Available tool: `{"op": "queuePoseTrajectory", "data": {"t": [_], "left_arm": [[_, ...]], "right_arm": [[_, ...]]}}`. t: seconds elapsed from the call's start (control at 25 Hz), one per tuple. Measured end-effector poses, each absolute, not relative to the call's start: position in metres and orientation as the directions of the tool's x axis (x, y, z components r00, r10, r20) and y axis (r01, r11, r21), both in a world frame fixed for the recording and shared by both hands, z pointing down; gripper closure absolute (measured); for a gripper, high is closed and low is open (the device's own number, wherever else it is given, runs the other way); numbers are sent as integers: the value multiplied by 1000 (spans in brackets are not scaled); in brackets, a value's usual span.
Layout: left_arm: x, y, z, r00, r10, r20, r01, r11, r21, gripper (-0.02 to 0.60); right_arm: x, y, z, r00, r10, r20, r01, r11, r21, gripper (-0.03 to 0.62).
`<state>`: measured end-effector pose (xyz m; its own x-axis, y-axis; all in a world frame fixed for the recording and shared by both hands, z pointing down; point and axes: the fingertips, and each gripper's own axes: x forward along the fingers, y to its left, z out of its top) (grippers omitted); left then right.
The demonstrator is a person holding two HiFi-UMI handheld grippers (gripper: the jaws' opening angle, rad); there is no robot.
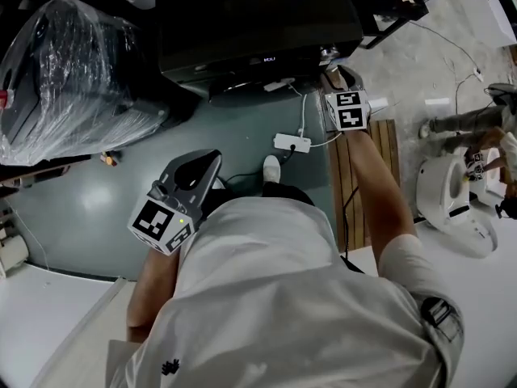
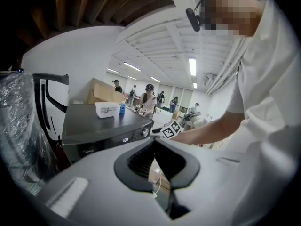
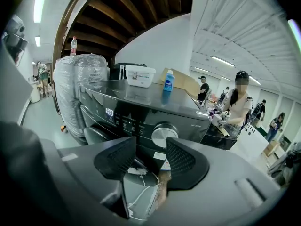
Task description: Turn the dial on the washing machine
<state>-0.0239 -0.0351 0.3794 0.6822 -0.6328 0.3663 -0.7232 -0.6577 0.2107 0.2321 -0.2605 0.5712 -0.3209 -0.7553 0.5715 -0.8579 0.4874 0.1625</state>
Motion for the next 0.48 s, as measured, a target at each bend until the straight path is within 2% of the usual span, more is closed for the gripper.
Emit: {"op": "queuePoseTrajectory", "data": {"t": [0.12,0.48], "left_arm": [[-25,-35,384,662,-646,380,-744,-630,224,526],[-25,-37,385,631,-660,408,-769,-604,211,526]], "right_arm": [[239,-278,582,-292,-756,586,-867,468,172,376],[240,-310,591,-265,-756,599,-864,462,202,342]]}}
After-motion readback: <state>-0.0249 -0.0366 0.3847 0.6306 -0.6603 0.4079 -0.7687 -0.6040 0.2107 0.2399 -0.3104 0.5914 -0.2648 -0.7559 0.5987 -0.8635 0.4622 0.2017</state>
